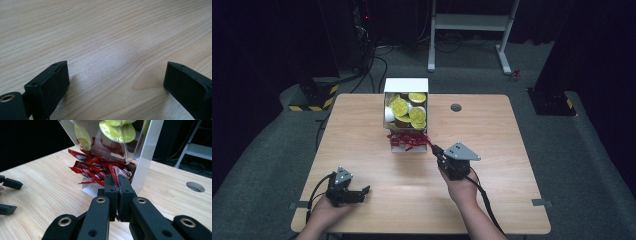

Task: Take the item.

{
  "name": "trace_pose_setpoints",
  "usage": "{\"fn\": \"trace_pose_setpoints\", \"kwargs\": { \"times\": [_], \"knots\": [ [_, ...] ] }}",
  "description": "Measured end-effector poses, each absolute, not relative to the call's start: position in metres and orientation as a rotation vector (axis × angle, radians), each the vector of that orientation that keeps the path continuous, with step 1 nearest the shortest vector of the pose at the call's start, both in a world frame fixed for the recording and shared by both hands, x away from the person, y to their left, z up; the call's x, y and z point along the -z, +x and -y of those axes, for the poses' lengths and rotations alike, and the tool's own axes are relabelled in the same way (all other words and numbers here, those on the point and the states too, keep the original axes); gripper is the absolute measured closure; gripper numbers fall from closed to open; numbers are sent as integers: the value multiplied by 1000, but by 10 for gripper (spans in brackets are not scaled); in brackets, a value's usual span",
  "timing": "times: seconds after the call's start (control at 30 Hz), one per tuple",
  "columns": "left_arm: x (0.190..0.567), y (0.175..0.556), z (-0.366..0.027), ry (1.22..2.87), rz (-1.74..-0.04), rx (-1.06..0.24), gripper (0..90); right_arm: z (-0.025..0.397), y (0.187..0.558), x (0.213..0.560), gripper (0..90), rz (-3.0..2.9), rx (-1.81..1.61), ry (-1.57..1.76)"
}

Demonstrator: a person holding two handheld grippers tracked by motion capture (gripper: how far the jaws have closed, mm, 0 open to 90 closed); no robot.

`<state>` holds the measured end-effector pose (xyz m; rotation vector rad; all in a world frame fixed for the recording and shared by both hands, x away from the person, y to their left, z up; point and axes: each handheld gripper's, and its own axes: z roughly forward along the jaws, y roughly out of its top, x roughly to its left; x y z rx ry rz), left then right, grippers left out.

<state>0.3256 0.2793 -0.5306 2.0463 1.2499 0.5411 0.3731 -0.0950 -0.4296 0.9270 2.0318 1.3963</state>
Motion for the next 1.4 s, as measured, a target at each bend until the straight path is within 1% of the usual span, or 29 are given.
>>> {"fn": "trace_pose_setpoints", "kwargs": {
  "times": [0.5, 1.0, 1.4],
  "knots": [
    [531, 326, -279, 2045, -1251, -543, 69, 112, 363, 428, 882, -1981, -1500, 922],
    [531, 326, -279, 2042, -1257, -545, 73, 134, 348, 426, 884, -1952, -1514, 919],
    [531, 326, -279, 2042, -1257, -545, 73, 155, 356, 428, 884, -1930, -1441, 981]
  ]
}}
